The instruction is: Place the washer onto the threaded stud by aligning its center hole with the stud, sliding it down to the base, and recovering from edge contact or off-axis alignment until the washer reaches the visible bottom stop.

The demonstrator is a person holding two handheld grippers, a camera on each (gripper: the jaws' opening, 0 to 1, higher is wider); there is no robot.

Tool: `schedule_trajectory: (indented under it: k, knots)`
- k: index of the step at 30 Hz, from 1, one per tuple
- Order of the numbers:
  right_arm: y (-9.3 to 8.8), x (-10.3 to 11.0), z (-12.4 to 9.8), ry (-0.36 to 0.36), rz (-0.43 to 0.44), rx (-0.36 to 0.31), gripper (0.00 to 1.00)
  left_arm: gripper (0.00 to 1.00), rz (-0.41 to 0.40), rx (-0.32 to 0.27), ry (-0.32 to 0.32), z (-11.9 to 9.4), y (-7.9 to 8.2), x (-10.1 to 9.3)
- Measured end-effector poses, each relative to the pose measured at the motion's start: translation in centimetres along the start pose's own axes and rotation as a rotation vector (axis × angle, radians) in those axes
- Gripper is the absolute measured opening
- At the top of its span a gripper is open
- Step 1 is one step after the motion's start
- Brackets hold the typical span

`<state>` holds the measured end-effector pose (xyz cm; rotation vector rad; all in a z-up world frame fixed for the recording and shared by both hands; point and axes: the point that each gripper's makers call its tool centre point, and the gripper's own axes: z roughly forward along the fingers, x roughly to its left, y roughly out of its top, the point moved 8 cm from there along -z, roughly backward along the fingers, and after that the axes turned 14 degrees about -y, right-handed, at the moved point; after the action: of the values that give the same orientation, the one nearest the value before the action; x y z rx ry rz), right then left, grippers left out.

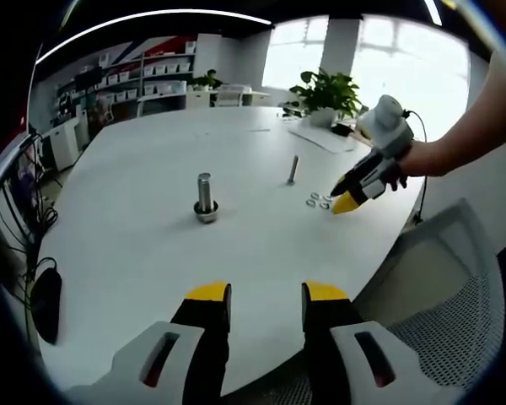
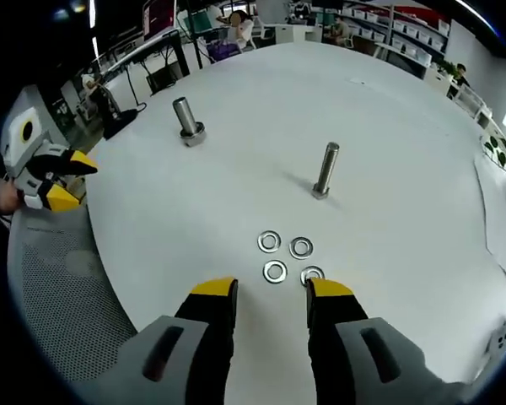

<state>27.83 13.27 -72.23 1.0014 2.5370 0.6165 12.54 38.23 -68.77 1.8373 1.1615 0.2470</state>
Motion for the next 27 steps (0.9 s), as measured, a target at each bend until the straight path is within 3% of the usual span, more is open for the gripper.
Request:
schedule_trajectory:
  k: [11, 16, 17, 26, 27]
  knots:
    - [0.2, 0.4, 0.5, 0.005, -0.042, 0.023, 0.31, 0.31, -0.003, -0.003, -0.003, 0.0, 0.0, -0.1]
    - [0.3, 0.4, 0.6, -0.009, -0.099, 0.02, 0.28, 0.31, -0.009, -0.002, 0.002, 0.0, 0.0, 0.0]
    - [0.4, 0.3, 0.7, -0.008, -0.142, 0.02, 0.28, 0.31, -0.006, -0.002, 0.002, 0.0, 0.0, 0.0]
    - [1.2, 0.6, 0.9, 0.023, -0.195, 0.055, 0.24, 0.3, 0.009, 0.01, 0.005, 0.0, 0.0, 0.0]
    - [1.3, 0.6, 1.0, 0.028, -0.235, 0.063, 0.24, 0.3, 0.01, 0.011, 0.007, -0.1, 0.0, 0.0]
